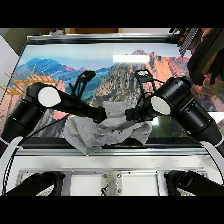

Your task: Fold the clothes and pants, and hang the long-sleeved shirts on hangers.

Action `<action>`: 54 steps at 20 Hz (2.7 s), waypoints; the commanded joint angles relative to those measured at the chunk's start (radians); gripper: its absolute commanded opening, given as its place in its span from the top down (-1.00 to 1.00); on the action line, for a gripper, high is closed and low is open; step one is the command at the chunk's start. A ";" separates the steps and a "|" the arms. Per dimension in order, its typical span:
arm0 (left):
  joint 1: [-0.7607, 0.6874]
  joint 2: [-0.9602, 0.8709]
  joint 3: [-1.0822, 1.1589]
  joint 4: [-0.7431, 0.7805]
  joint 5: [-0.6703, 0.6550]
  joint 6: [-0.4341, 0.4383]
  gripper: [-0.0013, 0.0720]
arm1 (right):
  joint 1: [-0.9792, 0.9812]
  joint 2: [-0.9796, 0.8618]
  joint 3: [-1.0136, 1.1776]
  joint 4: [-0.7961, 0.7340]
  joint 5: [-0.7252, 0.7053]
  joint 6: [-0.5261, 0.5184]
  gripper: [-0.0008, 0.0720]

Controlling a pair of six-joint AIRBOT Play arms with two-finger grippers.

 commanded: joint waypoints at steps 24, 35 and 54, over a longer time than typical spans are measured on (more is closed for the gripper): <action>0.875 -0.233 0.079 0.107 0.335 0.116 -0.92 | 0.001 -0.003 0.000 0.001 0.001 0.000 0.91; 0.807 -0.543 0.082 0.747 0.475 0.020 -0.92 | 0.001 -0.009 0.000 0.001 0.001 0.000 0.91; 0.934 -0.690 0.084 0.764 0.792 0.145 -0.92 | 0.001 -0.009 0.000 0.000 0.001 0.000 0.91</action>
